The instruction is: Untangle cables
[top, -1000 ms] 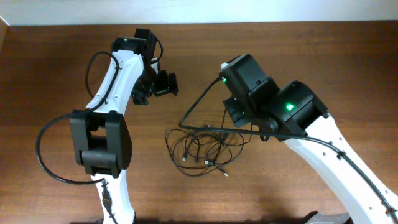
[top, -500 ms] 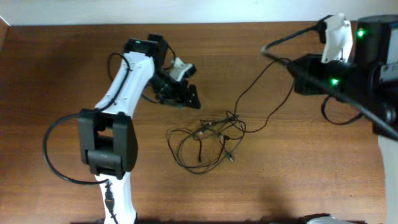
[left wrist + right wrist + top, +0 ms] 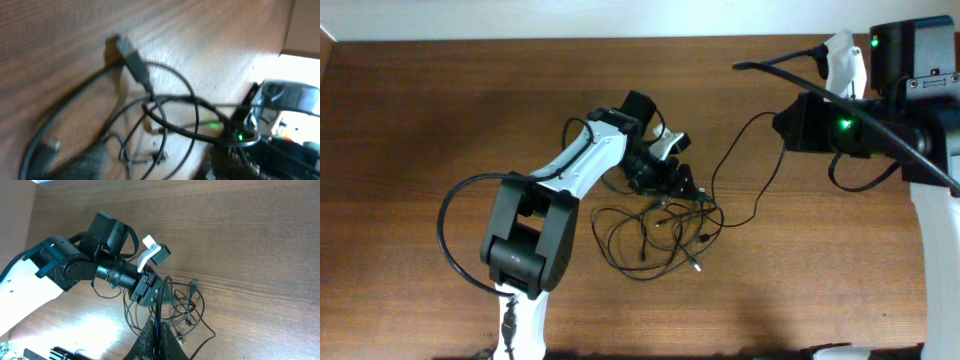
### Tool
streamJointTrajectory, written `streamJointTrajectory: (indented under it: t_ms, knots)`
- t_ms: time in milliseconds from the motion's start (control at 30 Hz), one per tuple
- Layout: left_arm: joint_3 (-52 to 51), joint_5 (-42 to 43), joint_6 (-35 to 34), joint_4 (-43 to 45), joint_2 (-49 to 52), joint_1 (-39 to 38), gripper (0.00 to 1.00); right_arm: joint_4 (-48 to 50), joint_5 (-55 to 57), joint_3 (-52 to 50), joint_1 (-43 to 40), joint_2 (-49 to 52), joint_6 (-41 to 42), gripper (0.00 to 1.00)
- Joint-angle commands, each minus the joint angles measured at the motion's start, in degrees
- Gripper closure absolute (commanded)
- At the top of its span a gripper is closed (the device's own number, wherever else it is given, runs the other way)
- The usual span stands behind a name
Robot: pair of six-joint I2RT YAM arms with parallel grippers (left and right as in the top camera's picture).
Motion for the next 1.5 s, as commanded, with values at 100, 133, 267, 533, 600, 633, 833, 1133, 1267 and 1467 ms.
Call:
streamJointTrajectory:
  t_ms: [100, 133, 267, 533, 600, 633, 833, 1133, 1267, 1467]
  knots:
    - [-0.1, -3.0, -4.5, 4.4, -0.3, -2.6, 0.36, -1.6, 0.5, 0.4, -0.2, 0.0, -3.7, 0.96]
    - [-0.1, -3.1, -6.4, 4.9, -0.3, -3.3, 0.36, -1.6, 0.5, 0.4, -0.2, 0.0, -3.7, 0.96]
    - [-0.1, -9.0, -8.2, 8.0, -0.3, -6.1, 0.36, -1.6, 0.5, 0.4, -0.2, 0.0, -3.7, 0.96]
    - [-0.1, -28.0, -8.5, 12.5, -0.3, -11.0, 0.51, -1.9, 0.3, 0.4, -0.2, 0.0, -3.8, 0.96]
    - [-1.1, -40.9, -12.4, 12.1, -0.3, -11.1, 0.62, -1.9, -0.3, 0.4, -0.2, -0.3, -3.8, 0.96]
    - [-2.7, -48.5, -15.5, 12.1, -0.3, -10.5, 0.74, -1.7, -1.5, 0.4, -0.2, -1.1, -3.8, 0.96]
    - [-12.7, -52.5, -17.0, 12.1, -0.1, -4.3, 0.85, 3.4, -1.6, 0.5, -0.2, -8.3, -4.6, 0.96]
    - [-15.8, -50.3, -17.0, 10.6, -0.1, 6.7, 0.83, 20.3, 6.9, 0.5, -0.2, -20.4, -7.4, 0.96]
    - [-15.9, -49.7, -17.0, 10.7, -0.1, 7.2, 0.83, 16.6, 19.2, 0.4, -0.2, -20.3, -7.4, 0.96]
    - [-16.2, -49.8, -17.0, 10.7, 0.0, 7.2, 0.80, 17.2, 43.0, 0.5, -0.2, -16.5, -7.1, 0.96]
